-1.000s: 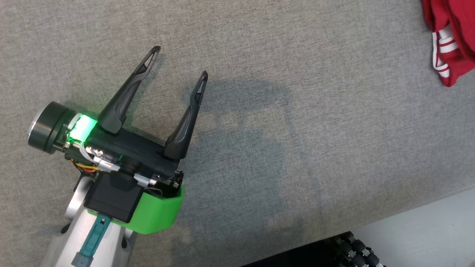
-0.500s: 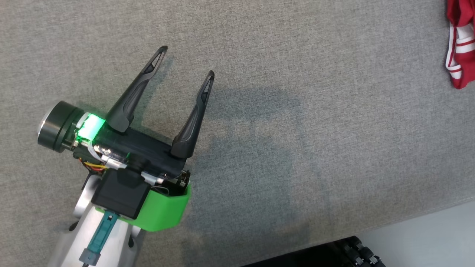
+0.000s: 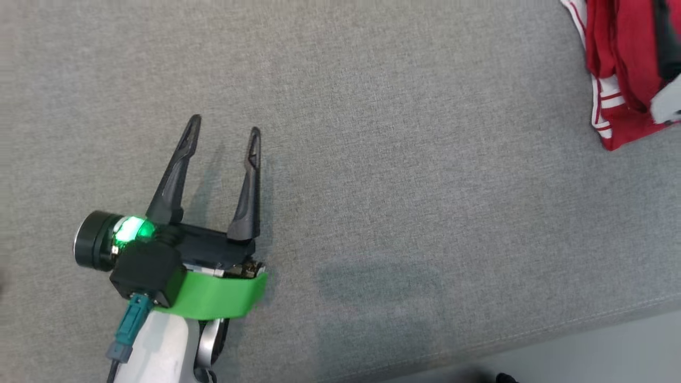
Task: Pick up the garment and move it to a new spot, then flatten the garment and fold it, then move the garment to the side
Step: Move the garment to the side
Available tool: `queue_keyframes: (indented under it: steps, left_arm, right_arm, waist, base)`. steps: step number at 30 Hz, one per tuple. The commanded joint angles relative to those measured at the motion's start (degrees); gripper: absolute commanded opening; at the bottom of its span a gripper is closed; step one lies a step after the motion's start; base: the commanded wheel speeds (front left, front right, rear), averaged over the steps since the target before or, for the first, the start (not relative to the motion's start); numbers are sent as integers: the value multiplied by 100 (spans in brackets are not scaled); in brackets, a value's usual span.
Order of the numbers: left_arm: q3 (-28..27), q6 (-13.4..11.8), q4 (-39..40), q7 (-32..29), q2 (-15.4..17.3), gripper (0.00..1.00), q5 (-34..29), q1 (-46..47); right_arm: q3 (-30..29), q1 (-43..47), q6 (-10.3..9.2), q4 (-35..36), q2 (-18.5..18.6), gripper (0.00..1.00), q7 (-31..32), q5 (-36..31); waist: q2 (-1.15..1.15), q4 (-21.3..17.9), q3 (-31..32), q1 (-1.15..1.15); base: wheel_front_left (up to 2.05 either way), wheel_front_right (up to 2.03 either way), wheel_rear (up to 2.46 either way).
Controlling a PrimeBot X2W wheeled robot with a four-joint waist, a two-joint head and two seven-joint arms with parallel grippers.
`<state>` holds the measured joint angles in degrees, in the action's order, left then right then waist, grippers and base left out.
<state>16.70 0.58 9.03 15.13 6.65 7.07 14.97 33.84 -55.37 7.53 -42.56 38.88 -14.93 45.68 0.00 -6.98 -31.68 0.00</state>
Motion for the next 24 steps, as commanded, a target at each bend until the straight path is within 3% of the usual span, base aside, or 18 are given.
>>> queue_keyframes:
  steps: [1, 7, 12, 19, 24]
  left_arm:
    - [-94, -63, -104, 1, -37, 100, 119, -121]
    - [-384, -166, -588, 1, -185, 100, 571, -352]
    - [-717, -174, -976, 1, -234, 100, 562, -538]
    - [-1119, 32, -1256, 1, -337, 100, 709, -990]
    - [-1235, 179, -1295, 1, -367, 100, 530, -1340]
  right_arm:
    - [-146, 246, -9, 151, -186, 100, -21, -198]
    - [-773, 1247, -9, 1041, -1021, 100, -18, -1331]
    - [-1275, 2120, -9, 1706, -1613, 100, -18, -2138]
    - [-2268, 3340, -9, 2811, -2368, 100, -19, -2953]
    - [-2572, 4250, -9, 3553, -2771, 100, -19, -3468]
  waist:
    - [0, 248, 748, 0]
    - [0, 485, 1323, 0]
    - [0, 595, 1753, 0]
    - [0, 706, 2328, 0]
    - [0, 767, 2686, 0]
  base:
    - [0, 0, 0]
    - [0, 0, 0]
    - [0, 0, 0]
    - [0, 0, 0]
    - [0, 0, 0]
